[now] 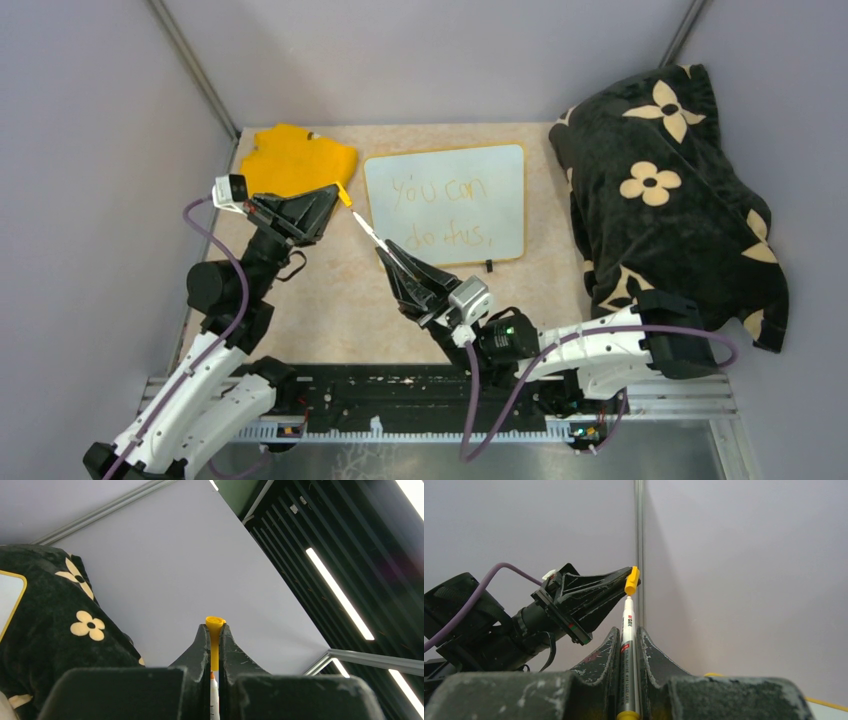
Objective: Write a sentence on the whiteboard
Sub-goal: Close the whiteboard marker at the center of the board.
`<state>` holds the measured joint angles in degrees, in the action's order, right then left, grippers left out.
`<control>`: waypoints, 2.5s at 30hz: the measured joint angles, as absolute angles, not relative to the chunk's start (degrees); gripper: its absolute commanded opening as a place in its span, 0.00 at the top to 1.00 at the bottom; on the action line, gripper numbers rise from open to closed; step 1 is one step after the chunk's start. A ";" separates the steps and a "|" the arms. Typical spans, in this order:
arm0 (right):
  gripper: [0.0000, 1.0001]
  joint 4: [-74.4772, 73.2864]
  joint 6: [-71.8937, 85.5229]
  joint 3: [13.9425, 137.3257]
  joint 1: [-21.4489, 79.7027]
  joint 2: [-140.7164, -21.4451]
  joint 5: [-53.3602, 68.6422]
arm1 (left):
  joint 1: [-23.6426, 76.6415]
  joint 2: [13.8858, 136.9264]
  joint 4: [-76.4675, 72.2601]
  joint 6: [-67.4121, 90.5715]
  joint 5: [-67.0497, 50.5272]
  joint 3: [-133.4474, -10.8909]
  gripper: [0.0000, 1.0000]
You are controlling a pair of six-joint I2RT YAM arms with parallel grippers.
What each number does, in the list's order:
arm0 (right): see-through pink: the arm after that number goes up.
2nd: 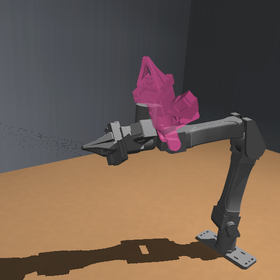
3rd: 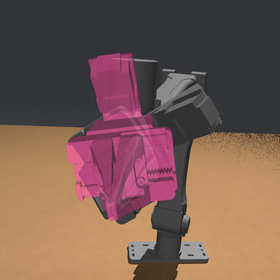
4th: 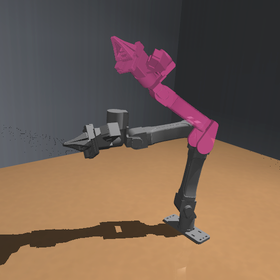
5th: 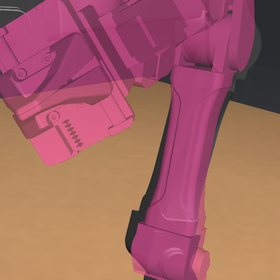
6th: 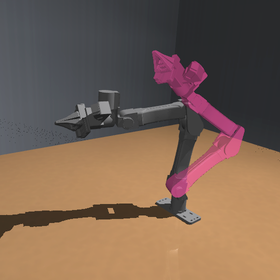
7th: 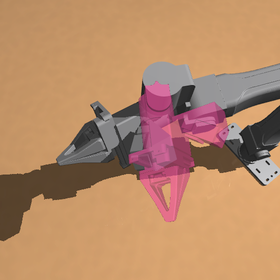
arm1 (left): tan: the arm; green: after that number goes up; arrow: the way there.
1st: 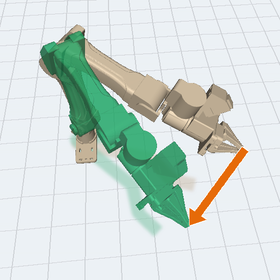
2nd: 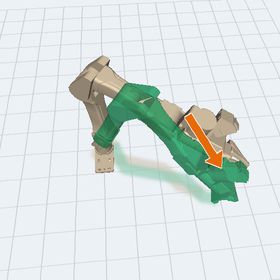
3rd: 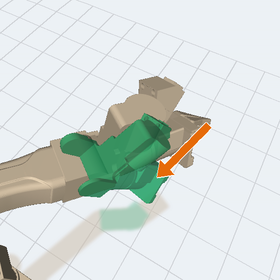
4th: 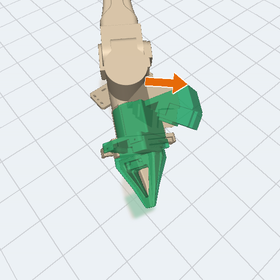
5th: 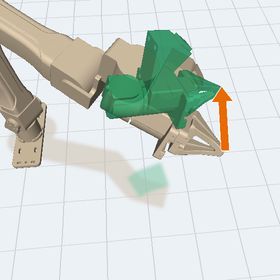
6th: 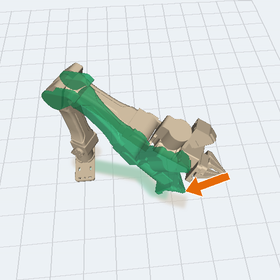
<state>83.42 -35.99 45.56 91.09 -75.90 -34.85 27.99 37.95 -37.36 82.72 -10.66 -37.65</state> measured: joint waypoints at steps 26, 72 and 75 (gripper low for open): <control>1.00 84.20 -35.94 46.24 91.09 -76.18 -35.09 | 27.99 37.32 -37.34 82.59 -10.85 -36.58 1.00; 1.00 83.96 -35.42 46.22 91.09 -76.20 -36.01 | 27.99 38.35 -37.56 81.67 -11.73 -37.21 1.00; 1.00 83.94 -35.42 46.22 91.09 -76.20 -36.16 | 27.99 38.52 -37.74 81.69 -12.29 -37.28 1.00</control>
<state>83.94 -35.42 46.22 91.09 -76.20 -36.16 27.99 38.52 -37.74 81.69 -12.29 -37.28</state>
